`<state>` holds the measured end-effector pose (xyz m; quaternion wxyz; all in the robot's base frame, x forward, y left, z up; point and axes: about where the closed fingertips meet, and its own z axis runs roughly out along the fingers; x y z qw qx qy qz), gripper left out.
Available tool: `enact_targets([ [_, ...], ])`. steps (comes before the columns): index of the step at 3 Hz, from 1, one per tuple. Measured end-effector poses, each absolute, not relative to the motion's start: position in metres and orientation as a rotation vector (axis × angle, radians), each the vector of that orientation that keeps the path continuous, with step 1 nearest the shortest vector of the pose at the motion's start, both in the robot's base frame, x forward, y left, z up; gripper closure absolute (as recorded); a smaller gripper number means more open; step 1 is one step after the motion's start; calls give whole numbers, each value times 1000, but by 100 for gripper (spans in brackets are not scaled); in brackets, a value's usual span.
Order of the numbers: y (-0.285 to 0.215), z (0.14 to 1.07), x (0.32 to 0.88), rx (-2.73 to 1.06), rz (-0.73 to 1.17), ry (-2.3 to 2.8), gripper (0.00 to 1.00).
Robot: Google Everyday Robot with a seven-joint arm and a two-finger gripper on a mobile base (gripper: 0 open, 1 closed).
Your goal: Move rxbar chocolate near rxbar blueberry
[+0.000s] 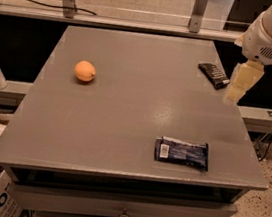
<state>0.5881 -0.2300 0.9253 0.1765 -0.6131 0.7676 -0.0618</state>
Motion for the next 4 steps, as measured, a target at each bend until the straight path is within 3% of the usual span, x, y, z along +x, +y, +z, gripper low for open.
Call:
enact_targets([
  [1,-221,924,614,-1627,-148,2230,0],
  [4,-227,919,614,-1584,-194,2237,0],
])
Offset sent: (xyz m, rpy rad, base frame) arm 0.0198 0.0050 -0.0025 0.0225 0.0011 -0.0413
